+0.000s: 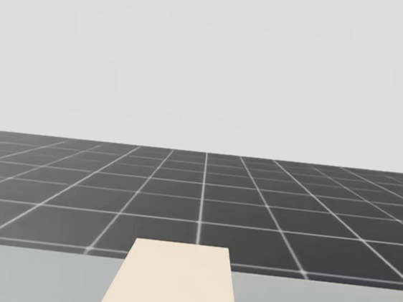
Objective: Retrieve the object from inside the box.
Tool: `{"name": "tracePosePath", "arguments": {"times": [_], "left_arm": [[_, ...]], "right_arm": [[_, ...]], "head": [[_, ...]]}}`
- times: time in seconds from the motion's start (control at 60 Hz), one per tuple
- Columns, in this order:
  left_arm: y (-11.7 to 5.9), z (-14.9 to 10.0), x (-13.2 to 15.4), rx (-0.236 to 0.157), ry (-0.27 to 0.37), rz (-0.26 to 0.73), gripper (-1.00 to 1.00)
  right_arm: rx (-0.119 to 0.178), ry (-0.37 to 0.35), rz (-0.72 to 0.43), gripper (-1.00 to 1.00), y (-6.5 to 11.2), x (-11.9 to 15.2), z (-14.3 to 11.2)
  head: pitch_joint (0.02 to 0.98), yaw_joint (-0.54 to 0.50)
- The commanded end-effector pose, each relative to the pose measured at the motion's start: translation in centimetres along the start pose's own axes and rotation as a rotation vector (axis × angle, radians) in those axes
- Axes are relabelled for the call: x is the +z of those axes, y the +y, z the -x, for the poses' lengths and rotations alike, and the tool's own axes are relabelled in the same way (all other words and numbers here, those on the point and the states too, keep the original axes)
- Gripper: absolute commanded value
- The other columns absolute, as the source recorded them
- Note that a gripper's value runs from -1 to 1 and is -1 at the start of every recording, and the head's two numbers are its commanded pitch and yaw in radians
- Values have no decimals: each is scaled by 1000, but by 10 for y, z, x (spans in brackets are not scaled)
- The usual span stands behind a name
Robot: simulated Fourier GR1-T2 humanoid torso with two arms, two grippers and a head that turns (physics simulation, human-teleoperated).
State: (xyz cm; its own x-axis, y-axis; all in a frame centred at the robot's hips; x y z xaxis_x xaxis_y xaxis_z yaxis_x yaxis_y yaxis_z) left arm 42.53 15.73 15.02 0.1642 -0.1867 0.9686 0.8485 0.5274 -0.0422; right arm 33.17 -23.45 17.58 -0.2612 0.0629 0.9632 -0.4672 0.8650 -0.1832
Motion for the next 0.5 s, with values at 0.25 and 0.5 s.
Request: {"name": "tracePosePath", "arguments": {"times": [0.25,0.5], "left_arm": [[7,13,101,-8,-14,-91,1000],[2,-9,164,-57,-54,-205,1000]], "right_arm": [[-18,-10,46,-1000,-15,4,-3],[-49,-29,83,-1000,-22,8,-9]], "head": [[114,23],[86,32]]}}
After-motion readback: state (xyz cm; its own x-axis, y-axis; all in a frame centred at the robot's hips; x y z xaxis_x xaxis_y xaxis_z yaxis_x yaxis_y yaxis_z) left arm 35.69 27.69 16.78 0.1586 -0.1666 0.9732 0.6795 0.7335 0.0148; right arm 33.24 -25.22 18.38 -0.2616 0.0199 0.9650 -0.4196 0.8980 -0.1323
